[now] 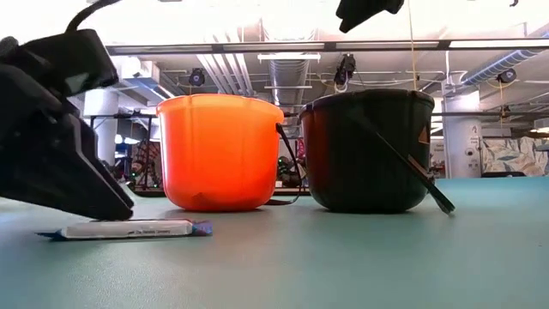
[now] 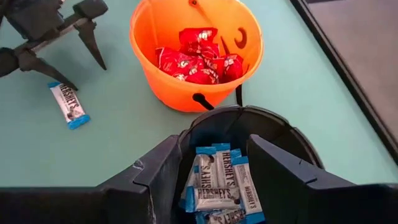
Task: Sort candy by brand, put in halloween buckets
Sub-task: Put the white chocolate into the black bucket
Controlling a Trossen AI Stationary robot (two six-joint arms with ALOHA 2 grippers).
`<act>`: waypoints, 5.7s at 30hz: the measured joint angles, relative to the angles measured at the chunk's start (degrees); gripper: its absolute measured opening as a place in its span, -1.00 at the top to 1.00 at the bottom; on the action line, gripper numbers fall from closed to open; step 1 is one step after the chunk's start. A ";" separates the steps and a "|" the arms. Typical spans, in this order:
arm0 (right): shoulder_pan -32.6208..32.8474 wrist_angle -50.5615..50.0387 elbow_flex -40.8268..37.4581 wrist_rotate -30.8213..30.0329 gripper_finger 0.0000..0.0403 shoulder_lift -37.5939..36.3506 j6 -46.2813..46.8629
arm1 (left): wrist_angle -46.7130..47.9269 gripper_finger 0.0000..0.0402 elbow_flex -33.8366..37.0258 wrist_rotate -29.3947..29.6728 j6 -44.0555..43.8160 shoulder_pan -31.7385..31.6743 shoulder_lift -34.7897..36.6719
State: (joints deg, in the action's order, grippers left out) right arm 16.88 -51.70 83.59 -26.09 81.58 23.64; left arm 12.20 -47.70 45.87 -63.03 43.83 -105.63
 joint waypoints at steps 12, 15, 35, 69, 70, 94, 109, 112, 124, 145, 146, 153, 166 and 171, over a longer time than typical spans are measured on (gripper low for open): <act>1.56 0.97 -0.08 0.39 0.12 1.12 2.05 | 0.64 -0.31 -0.88 0.92 9.39 0.37 10.56; 2.68 1.95 -0.09 -0.20 0.12 1.12 1.96 | -0.24 -0.31 -1.19 3.73 11.31 1.09 12.75; 5.38 2.21 -0.11 -1.97 0.12 1.12 4.45 | -25.17 -0.27 0.30 4.10 11.51 1.51 -7.68; 5.16 5.59 -0.13 -2.53 0.12 1.12 0.49 | -44.27 0.51 -0.31 13.15 19.93 1.86 -22.85; 5.16 6.69 -0.13 -2.51 0.12 1.12 -2.54 | -43.75 0.53 -0.31 12.66 19.70 1.77 -22.38; 6.59 36.02 1.75 4.20 0.12 18.48 -58.91 | -16.79 0.54 8.15 -6.23 9.24 -4.57 33.90; 4.52 43.44 10.96 -2.96 0.12 17.93 -55.98 | -16.59 0.54 0.65 -3.96 13.71 -6.71 43.86; 3.63 42.65 12.47 0.00 0.12 17.45 -54.37 | -15.54 0.54 -0.81 -3.98 14.49 -7.39 42.58; 3.26 41.74 12.70 7.50 0.24 18.41 -55.75 | -16.75 0.54 -3.10 -4.48 14.30 -8.48 41.07; 4.46 44.87 13.53 2.20 0.18 17.71 -58.18 | -17.38 0.54 -3.26 -6.29 14.54 -8.28 40.35; 4.46 44.76 13.53 2.28 0.18 17.71 -58.18 | -17.66 0.54 -3.26 -6.27 14.54 -8.28 40.35; 4.44 42.32 13.33 2.32 0.19 17.83 -57.21 | -21.46 0.54 -3.26 -7.99 18.07 -8.28 40.42; 4.39 42.25 13.29 2.21 0.58 17.88 -58.16 | -21.79 0.54 -3.26 -7.27 19.08 -8.36 40.42; 4.26 43.45 13.22 1.74 0.87 17.88 -56.52 | -21.96 0.48 -3.26 -3.25 20.90 -8.31 40.35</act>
State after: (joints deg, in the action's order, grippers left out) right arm 21.14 -8.25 96.82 -24.35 99.46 -32.88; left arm -9.76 -50.96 42.62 -42.13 35.53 -65.28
